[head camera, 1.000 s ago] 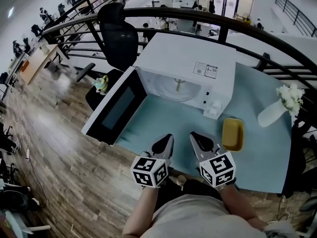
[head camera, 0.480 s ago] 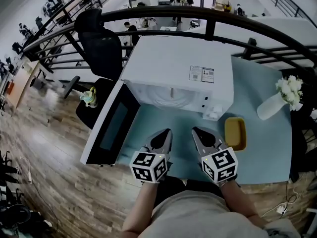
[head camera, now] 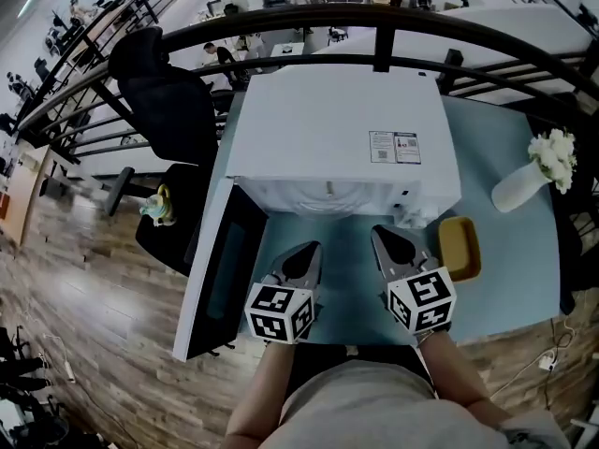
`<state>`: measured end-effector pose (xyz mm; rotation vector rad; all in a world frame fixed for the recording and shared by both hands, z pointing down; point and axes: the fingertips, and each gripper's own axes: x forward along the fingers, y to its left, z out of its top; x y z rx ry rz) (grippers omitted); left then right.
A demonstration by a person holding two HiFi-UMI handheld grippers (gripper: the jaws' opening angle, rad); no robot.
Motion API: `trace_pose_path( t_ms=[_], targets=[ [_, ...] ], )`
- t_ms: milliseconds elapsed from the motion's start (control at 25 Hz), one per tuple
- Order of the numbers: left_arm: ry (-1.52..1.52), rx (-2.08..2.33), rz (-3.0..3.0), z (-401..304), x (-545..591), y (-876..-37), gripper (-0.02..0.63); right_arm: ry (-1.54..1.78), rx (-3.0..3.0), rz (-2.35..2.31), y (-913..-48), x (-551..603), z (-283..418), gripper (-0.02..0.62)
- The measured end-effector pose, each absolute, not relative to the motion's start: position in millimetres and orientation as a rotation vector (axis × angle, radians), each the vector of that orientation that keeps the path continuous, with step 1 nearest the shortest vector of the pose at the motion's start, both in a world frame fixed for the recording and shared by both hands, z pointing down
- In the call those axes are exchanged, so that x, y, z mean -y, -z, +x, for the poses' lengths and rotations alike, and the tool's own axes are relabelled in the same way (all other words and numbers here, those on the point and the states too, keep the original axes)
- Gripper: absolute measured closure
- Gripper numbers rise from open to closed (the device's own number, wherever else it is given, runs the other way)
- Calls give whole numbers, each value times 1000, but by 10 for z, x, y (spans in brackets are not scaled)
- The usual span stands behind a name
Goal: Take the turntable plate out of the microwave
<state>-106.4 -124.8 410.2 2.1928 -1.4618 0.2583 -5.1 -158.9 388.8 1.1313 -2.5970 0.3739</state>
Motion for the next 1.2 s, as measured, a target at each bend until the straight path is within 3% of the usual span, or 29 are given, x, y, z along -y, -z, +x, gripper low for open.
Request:
trace_pose_path(
  t_ms=[840,1200],
  targets=[
    [-315,1325,2170,-1269,1563,-4669,606,-877,2408,1366,-4748,1875,-294,560],
    [-312,1284,2134,-1358,1606,-4885,606,-1124,2366,1343,-5022,1924,-458,486]
  ],
)
